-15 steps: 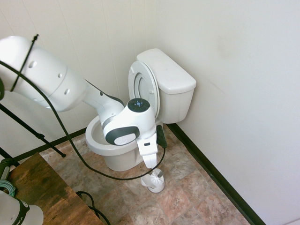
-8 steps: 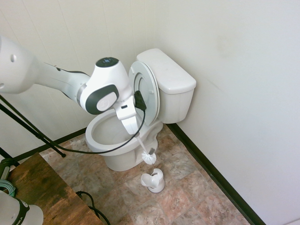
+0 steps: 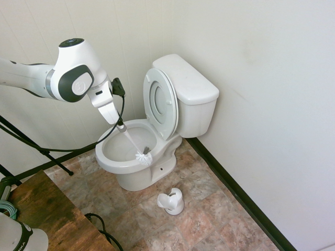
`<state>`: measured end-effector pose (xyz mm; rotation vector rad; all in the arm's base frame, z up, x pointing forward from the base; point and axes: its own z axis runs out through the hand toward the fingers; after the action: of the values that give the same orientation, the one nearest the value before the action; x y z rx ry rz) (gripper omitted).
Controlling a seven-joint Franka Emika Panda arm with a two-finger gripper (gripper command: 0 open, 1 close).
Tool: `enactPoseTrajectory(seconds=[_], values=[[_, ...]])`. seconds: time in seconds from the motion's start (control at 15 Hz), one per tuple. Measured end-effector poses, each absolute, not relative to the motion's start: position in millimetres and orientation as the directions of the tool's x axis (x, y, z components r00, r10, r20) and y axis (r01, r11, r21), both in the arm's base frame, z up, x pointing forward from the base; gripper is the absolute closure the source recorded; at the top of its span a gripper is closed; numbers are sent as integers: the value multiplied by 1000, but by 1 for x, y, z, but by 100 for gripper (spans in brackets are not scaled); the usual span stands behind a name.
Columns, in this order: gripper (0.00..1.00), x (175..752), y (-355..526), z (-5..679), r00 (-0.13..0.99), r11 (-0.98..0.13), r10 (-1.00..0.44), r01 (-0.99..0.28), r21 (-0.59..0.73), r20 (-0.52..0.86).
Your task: Clean the toilet
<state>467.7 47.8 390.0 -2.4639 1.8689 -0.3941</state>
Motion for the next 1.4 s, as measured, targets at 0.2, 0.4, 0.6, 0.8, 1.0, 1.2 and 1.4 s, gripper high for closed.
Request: enactPoseTrajectory(seconds=[0.2, 0.4, 0.6, 0.8, 1.0, 1.2, 1.4], values=[[100, 460, 83, 421, 257, -298, -943, -935, -190, 213], [100, 458, 136, 454, 274, -329, -928, -921, -209, 253], [100, 482, 185, 464, 302, -370, -904, -908, -199, 302], [100, 516, 234, 427, 349, -408, -885, -901, -151, 308], [100, 537, 264, 382, 395, -436, -878, -893, -114, 271], [100, 553, 283, 346, 402, -428, -892, -897, -106, 205], [100, 567, 276, 339, 391, -416, -899, -903, -106, 198]])
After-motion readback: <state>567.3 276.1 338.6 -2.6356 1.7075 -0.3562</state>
